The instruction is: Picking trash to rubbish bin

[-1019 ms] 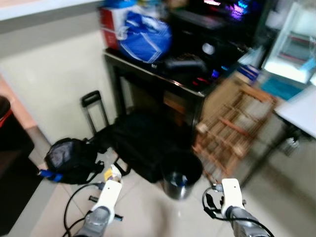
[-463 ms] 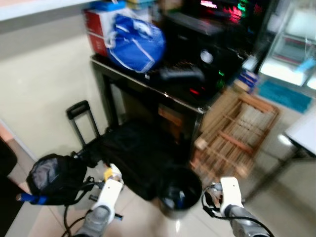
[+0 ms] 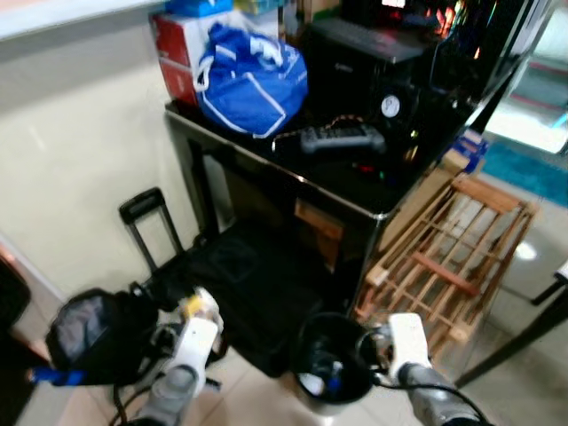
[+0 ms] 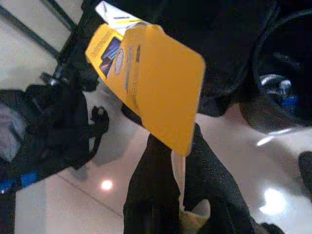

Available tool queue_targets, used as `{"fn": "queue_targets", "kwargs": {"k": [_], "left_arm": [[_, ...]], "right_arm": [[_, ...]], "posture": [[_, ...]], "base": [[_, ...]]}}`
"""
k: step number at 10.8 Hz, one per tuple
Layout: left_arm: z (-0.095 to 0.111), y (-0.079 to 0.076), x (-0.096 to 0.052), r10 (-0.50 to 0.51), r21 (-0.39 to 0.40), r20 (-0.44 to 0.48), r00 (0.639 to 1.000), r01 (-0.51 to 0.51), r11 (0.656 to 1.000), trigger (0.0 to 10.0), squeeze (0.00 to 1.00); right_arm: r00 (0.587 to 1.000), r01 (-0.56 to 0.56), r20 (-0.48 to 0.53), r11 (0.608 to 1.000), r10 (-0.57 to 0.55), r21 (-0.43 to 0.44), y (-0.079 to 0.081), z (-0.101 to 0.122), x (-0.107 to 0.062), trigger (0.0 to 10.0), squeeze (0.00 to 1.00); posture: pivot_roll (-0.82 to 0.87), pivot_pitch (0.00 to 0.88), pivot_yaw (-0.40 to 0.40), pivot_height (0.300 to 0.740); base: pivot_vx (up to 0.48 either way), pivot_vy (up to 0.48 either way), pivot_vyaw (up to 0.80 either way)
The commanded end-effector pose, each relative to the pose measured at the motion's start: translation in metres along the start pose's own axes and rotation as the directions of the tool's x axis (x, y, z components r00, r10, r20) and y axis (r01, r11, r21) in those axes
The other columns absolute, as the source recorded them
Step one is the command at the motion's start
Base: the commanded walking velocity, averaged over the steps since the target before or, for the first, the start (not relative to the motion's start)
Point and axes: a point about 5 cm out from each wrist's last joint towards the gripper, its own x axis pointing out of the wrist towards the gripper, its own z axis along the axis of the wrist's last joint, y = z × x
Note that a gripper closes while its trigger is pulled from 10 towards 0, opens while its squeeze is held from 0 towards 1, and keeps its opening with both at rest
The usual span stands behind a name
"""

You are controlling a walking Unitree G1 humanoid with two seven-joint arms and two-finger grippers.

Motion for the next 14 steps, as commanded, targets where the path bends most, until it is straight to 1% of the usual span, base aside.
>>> {"fn": "queue_targets", "kwargs": {"k": [1,3,4,6,14], "left_arm": [[-0.0061,0.0087,-0.0020,0.022,-0.008,-0.016,1.000,-0.023,1.000,10.0,0.00],[-0.0060,0.0096,-0.0019,0.029,0.003,-0.020,0.999,-0.029,1.000,10.0,0.00],[-0.0066,0.0100,-0.0020,0.035,0.028,-0.025,0.999,-0.034,0.999,10.0,0.00],[-0.0078,0.0103,-0.0023,0.037,0.028,-0.029,0.999,-0.036,0.999,10.0,0.00],[-0.0079,0.0105,-0.0023,0.038,0.037,-0.031,0.999,-0.036,0.999,10.0,0.00]], "right_arm": [[1.000,-0.017,-0.009,1.000,0.017,-0.001,0.0069,-0.0027,0.0003,10.0,0.00],[1.000,-0.019,-0.012,1.000,0.019,0.000,0.0074,-0.0037,0.0001,10.0,0.00],[1.000,-0.022,-0.013,1.000,0.022,-0.001,0.0080,-0.0042,0.0000,10.0,0.00],[1.000,-0.025,-0.018,1.000,0.025,-0.002,0.0086,-0.0059,-0.0004,10.0,0.00],[0.999,-0.038,-0.023,0.999,0.037,-0.010,0.0107,-0.0070,-0.0005,10.0,0.00]], "posture": [[0.01,0.015,0.033,0.740],[0.01,0.012,0.034,0.740],[0.01,0.010,0.034,0.740],[0.01,0.009,0.034,0.740],[0.01,0.021,0.034,0.740]], "base": [[0.000,0.000,0.00],[0.000,0.000,0.00],[0.000,0.000,0.00],[0.000,0.000,0.00],[0.000,-0.258,0.00]]}}
